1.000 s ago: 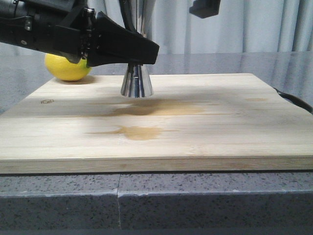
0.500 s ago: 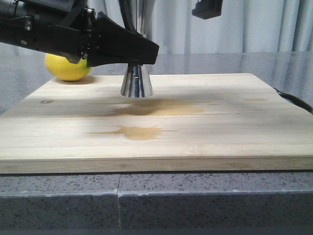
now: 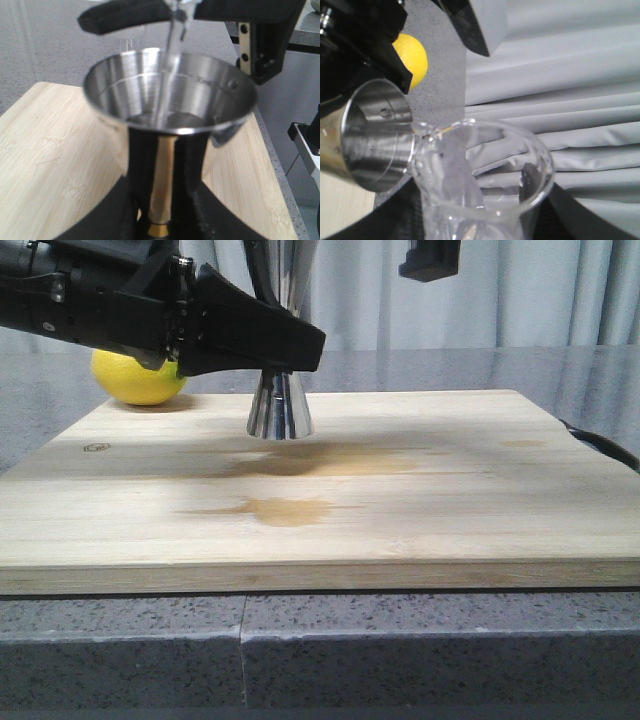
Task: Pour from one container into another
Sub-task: 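Tilt the beaker with the right gripper, pouring liquid into the jigger cup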
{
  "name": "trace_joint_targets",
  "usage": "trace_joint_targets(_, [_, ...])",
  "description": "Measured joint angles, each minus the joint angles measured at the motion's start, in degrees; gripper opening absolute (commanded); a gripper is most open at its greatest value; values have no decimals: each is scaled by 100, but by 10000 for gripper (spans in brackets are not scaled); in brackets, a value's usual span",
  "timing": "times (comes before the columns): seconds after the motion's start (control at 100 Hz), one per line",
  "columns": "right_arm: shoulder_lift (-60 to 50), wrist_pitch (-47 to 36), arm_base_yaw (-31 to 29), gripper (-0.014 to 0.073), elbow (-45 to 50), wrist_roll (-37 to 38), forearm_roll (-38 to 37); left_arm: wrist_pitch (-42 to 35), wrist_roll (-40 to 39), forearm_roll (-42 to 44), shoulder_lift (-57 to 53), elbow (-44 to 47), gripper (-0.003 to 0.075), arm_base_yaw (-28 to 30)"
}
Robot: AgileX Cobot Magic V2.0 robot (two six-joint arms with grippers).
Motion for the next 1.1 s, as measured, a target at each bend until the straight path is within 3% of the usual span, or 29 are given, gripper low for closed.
trace_joint_targets(1.1, [0, 189, 0, 206, 0, -11, -369, 0, -63, 109, 0, 0, -19, 0])
